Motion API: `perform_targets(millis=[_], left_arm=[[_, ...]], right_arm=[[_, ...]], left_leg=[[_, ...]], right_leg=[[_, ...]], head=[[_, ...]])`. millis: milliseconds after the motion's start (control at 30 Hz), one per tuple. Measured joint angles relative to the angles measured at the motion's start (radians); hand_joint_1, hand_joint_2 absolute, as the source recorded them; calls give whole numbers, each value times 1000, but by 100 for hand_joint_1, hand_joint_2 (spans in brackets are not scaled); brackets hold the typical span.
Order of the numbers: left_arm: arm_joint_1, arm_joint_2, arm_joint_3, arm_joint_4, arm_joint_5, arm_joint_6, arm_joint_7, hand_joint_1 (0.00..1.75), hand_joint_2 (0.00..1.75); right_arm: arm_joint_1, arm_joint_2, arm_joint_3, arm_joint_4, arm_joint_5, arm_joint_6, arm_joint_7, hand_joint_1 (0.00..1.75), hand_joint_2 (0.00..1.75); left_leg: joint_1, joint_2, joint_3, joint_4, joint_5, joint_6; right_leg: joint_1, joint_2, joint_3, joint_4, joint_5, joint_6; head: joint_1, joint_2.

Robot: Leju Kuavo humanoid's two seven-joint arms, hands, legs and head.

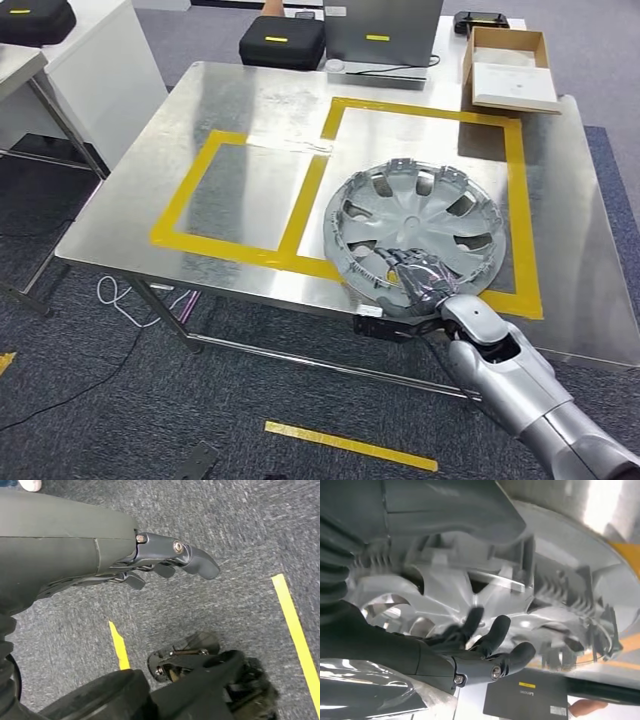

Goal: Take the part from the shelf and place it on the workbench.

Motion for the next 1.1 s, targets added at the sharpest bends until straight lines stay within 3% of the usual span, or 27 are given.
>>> perform_targets(millis=[33,67,133,167,233,300,367,467,500,533,567,633,700,800,867,967,1000,1033,1067,1100], left_arm=[[1,0,1,0,0,1,0,0,175],[1,0,1,0,0,2,1,0,175],[0,0,2,0,0,3,1,0,175],[-1,0,3,0,0,3,1,0,175],[-1,-1,3,0,0,4,1,0,175],[0,-1,3,0,0,4,2,0,87],[-1,-2,4,0,0,6,3,0,0],[-1,-3,8,0,0,12,9,0,0],[1,-3,10,0,1,15,11,0,0],[4,-4,13,0,3,20,13,0,0],[6,-5,17,0,7,27,17,0,0],[10,-6,24,0,16,41,28,0,0],[14,-8,34,0,24,54,37,0,0],[26,-9,51,0,34,66,39,0,0],[31,-10,62,0,41,72,37,0,0],[38,-14,76,0,48,84,29,0,0],[43,-14,80,0,50,88,26,0,0],[47,-15,84,0,51,93,24,0,0],[50,-15,88,0,51,97,21,0,0],[52,-15,92,0,51,100,18,0,0]], right_arm=[[3,0,0,-1,0,0,0,0,0],[5,0,-1,-2,0,-1,0,0,0],[6,0,-4,-7,0,-2,0,0,0],[5,0,-5,-9,0,-3,0,0,0],[6,0,-8,-11,0,-3,0,0,0],[6,0,-10,-13,0,-4,1,0,0],[6,-1,-13,-16,-1,-5,1,0,0],[12,-2,-17,-20,-2,-14,2,0,0],[19,-3,-20,-28,-3,-23,3,0,0],[25,-6,-25,-41,-3,-33,4,0,0],[31,-10,-33,-63,-5,-47,4,0,0],[40,-22,-56,-125,-11,-76,4,0,0],[54,-37,-87,-206,-18,-102,3,0,0],[94,-61,-139,-336,-34,-141,-5,0,0],[122,-75,-177,-418,-46,-170,-13,0,0],[178,-90,-235,-525,-65,-222,-30,0,0],[203,-93,-253,-558,-72,-238,-38,0,0],[227,-95,-270,-592,-79,-252,-46,0,0],[250,-98,-285,-622,-82,-262,-52,0,0],[270,-101,-299,-650,-84,-269,-56,0,0]], left_leg=[[1,0,7,-14,17,1],[1,0,32,-64,48,3],[0,0,99,-203,106,10],[-1,0,122,-250,119,13],[-5,-1,135,-277,118,20],[-4,0,137,-283,123,31],[0,1,140,-291,129,45],[-1,2,141,-292,130,52],[-1,2,141,-292,129,53],[-2,2,142,-291,129,53],[-2,2,143,-291,128,53],[-4,1,145,-288,124,49],[-8,1,143,-283,121,41],[-9,0,141,-280,120,28],[-7,1,128,-241,85,17],[1,2,64,-58,-19,3],[4,3,50,-11,-37,1],[5,3,51,0,-35,-1],[7,3,70,-27,-16,-1],[8,3,104,-88,16,0]], right_leg=[[0,1,1,0,0,0],[0,2,2,0,0,1],[2,3,4,1,-2,5],[3,3,3,1,-2,9],[6,4,3,-2,-1,19],[4,5,2,-2,-3,30],[4,3,-23,48,-37,38],[4,2,-116,246,-128,44],[4,2,-136,287,-137,44],[4,2,-137,288,-125,44],[4,2,-117,245,-96,43],[5,0,-41,97,-30,38],[7,-1,9,4,-6,32],[6,-1,17,-8,-5,21],[1,-4,18,-12,0,12],[-1,-8,18,-12,2,6],[-1,-8,18,-12,2,6],[-1,-8,17,-11,2,6],[-1,-8,17,-11,3,7],[-2,-7,17,-10,4,8]], head=[[0,0],[0,0],[0,0],[1,0],[2,0],[2,0],[4,0],[6,0],[6,0],[6,0],[6,0],[6,0],[5,0],[5,0],[2,0],[-1,0],[-1,0],[-1,0],[-1,0],[-1,0]])
